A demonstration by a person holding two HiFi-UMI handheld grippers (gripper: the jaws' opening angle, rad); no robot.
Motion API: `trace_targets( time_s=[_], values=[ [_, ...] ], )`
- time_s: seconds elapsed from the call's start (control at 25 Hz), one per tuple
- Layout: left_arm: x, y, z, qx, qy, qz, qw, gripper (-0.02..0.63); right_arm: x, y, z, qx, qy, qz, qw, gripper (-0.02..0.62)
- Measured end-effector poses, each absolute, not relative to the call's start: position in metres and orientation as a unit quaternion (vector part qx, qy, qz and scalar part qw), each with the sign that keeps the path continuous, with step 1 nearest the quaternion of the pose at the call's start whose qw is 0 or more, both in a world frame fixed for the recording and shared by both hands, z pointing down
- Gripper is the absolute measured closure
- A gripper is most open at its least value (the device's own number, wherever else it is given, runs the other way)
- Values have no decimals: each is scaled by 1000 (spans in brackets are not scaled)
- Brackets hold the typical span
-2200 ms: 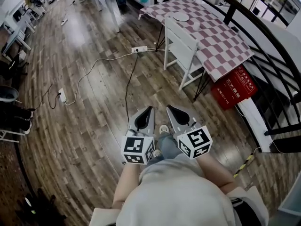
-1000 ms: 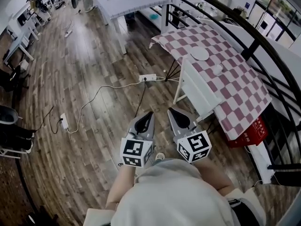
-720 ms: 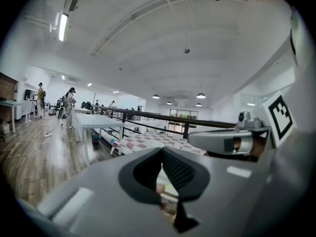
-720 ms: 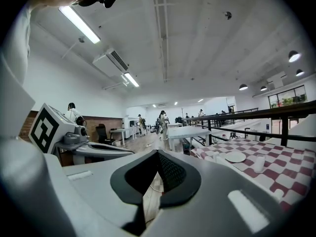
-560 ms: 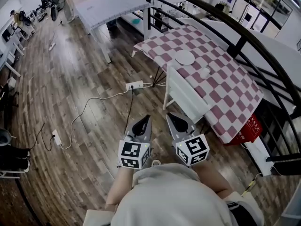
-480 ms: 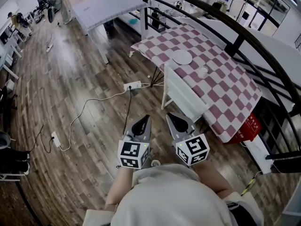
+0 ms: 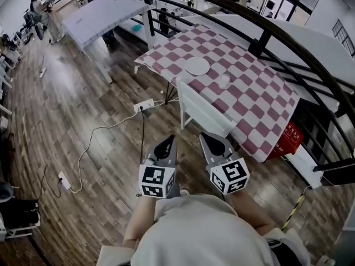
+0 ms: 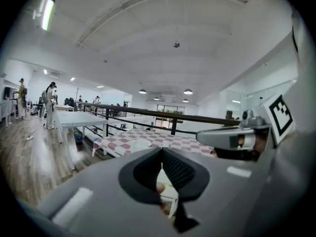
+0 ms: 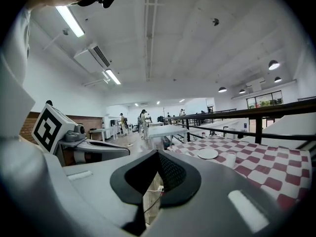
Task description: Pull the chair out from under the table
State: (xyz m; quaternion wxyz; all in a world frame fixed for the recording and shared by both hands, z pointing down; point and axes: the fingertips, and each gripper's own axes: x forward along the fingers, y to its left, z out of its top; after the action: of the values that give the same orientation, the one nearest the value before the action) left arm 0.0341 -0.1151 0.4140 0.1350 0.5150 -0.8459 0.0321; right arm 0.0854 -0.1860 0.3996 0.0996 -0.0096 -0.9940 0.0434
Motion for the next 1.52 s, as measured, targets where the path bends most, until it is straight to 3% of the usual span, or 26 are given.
trace_targets(
  time_s=[1.52],
  values=[
    [-120, -280, 416, 709, -690, 99, 112, 595, -50, -308, 407, 212, -968, 61, 116, 597]
  ],
)
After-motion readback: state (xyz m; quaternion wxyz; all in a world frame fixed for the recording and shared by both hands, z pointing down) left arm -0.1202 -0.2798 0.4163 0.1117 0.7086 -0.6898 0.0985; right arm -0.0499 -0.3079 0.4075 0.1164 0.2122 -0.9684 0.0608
